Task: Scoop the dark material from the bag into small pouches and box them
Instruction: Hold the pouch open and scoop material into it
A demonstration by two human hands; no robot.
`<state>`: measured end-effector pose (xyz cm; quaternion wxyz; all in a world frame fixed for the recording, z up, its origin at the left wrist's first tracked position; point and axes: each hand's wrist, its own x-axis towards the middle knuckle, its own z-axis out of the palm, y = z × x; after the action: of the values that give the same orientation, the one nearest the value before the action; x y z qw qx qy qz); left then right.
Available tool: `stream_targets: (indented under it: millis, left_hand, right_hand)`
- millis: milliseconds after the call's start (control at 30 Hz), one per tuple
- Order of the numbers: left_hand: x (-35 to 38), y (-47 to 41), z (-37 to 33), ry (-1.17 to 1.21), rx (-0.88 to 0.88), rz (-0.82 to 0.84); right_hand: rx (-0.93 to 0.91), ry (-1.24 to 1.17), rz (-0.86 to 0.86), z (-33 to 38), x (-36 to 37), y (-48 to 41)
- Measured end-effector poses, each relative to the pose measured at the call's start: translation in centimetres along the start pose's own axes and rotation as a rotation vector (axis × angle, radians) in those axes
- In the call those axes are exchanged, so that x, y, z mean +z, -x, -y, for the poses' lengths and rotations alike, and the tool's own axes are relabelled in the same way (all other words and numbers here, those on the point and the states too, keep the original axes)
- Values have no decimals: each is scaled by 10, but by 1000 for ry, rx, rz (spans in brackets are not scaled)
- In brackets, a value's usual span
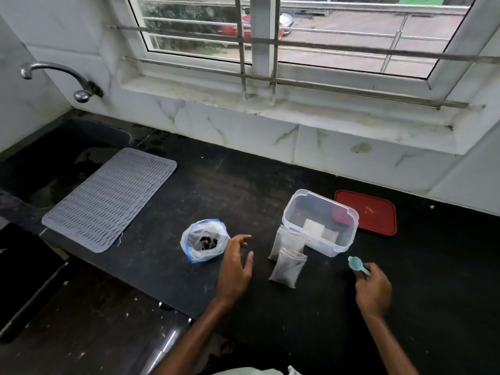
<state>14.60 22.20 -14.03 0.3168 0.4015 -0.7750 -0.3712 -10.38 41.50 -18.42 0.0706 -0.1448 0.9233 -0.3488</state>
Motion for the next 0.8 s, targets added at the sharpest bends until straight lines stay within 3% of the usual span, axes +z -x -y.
stream_targets:
  millis: [133,267,467,800]
  left_hand:
    - [11,-1,-6,-40,38,140]
    - [27,-8,-21,-109,50,329]
    - [33,-20,-31,-190,78,358]
    - [32,-26,-22,-222,116,353]
  right_hand:
    - [-167,-254,27,37,-8,34]
    - [-221,-416,130,86,-1,56]
    - [-296,-354,262,131,23,40]
    - [-311,-66,550,126,26,24]
